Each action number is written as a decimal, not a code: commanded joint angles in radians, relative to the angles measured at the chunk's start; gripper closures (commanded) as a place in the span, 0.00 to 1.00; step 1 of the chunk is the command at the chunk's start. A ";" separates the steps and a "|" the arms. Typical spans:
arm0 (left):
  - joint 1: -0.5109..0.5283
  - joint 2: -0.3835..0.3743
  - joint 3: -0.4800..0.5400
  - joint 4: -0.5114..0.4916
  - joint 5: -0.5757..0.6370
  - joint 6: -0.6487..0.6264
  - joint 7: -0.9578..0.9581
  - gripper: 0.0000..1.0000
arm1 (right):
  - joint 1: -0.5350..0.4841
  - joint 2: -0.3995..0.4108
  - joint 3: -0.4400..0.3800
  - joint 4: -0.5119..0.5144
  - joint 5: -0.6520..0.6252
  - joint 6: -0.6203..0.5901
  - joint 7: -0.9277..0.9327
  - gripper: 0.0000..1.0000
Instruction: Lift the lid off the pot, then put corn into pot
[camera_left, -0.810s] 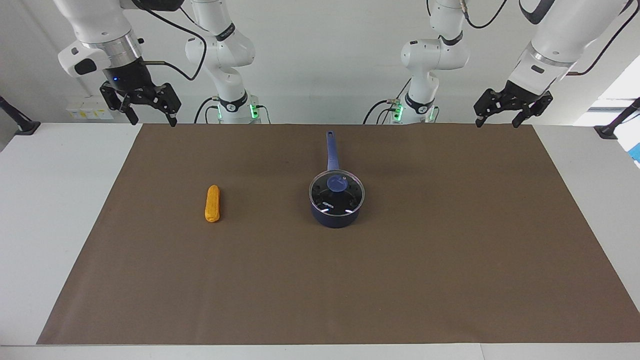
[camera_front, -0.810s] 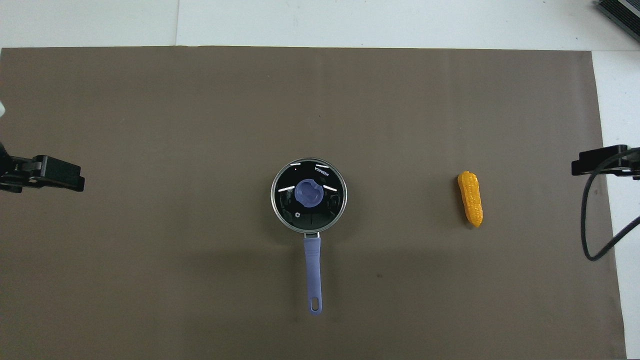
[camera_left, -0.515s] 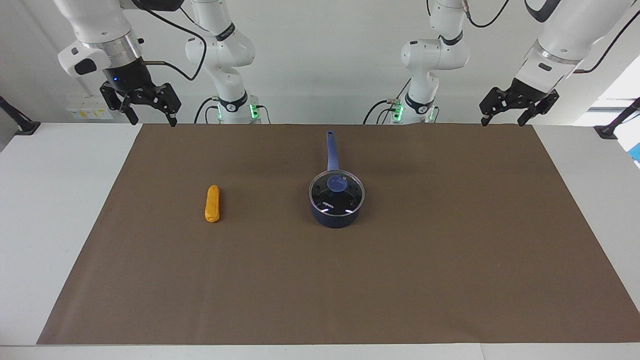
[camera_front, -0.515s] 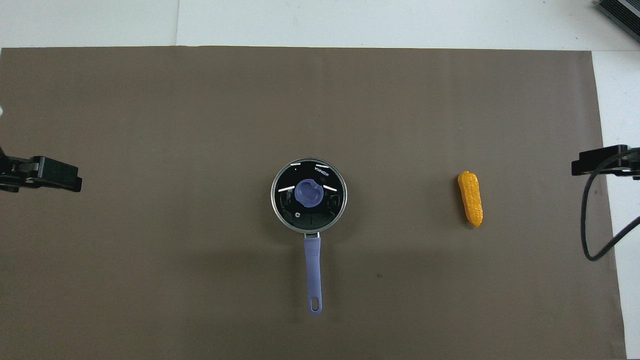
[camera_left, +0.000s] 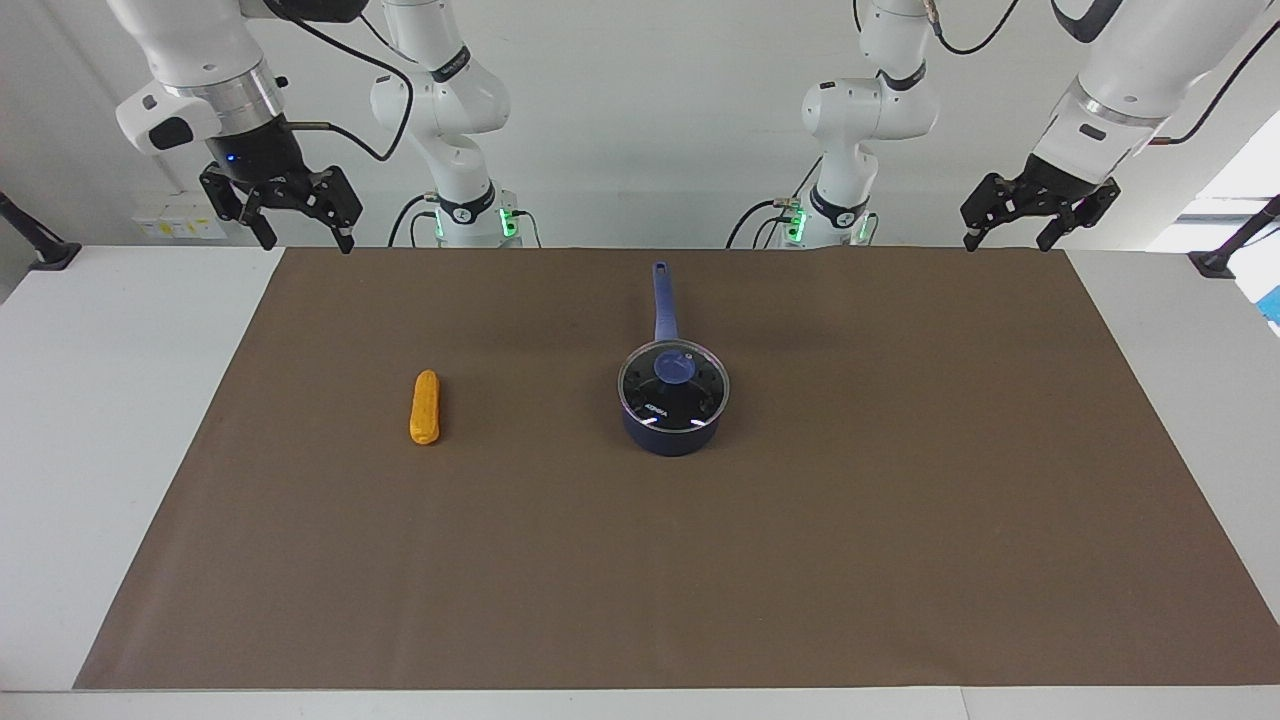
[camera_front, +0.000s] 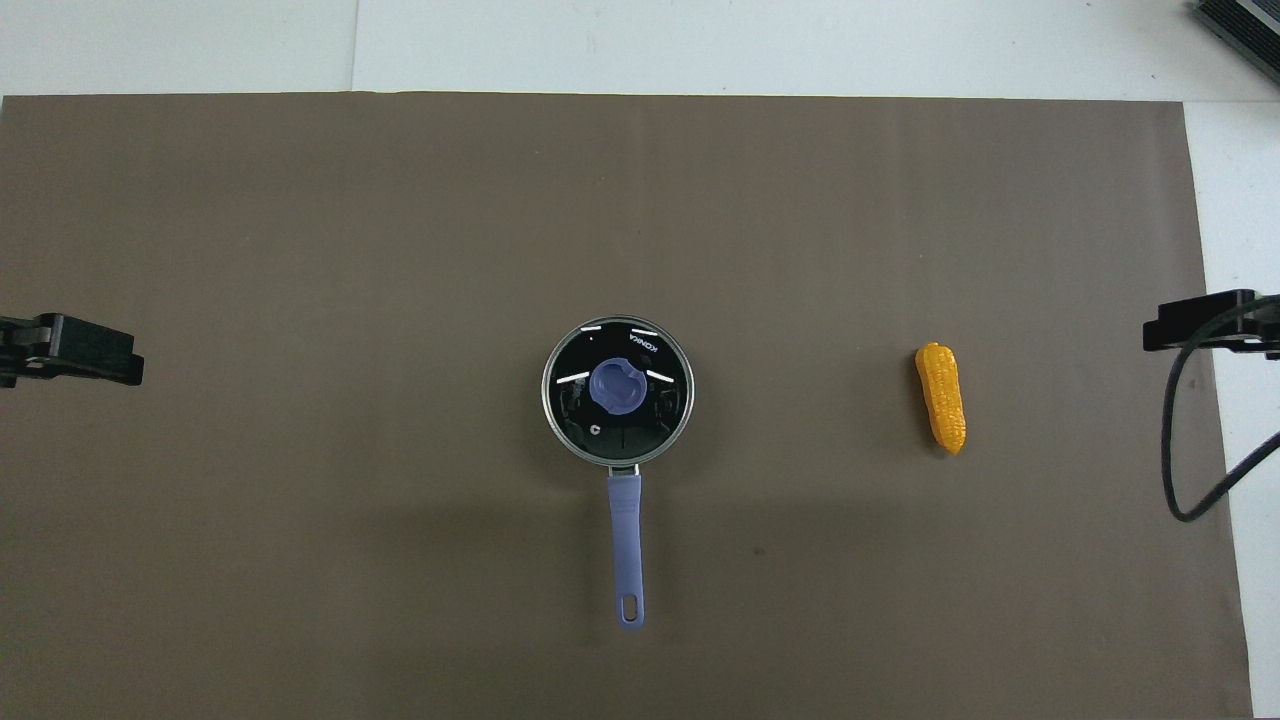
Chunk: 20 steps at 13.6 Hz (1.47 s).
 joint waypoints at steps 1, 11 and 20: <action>0.006 -0.009 -0.001 0.006 0.006 -0.017 0.009 0.00 | -0.002 -0.012 0.004 -0.007 -0.003 -0.015 0.006 0.00; 0.006 -0.009 -0.001 0.006 0.006 -0.017 0.009 0.00 | -0.001 -0.010 0.004 -0.007 -0.003 -0.015 0.006 0.00; -0.011 -0.012 -0.014 0.000 0.003 -0.013 0.020 0.00 | -0.003 -0.010 0.004 -0.007 -0.003 -0.015 0.006 0.00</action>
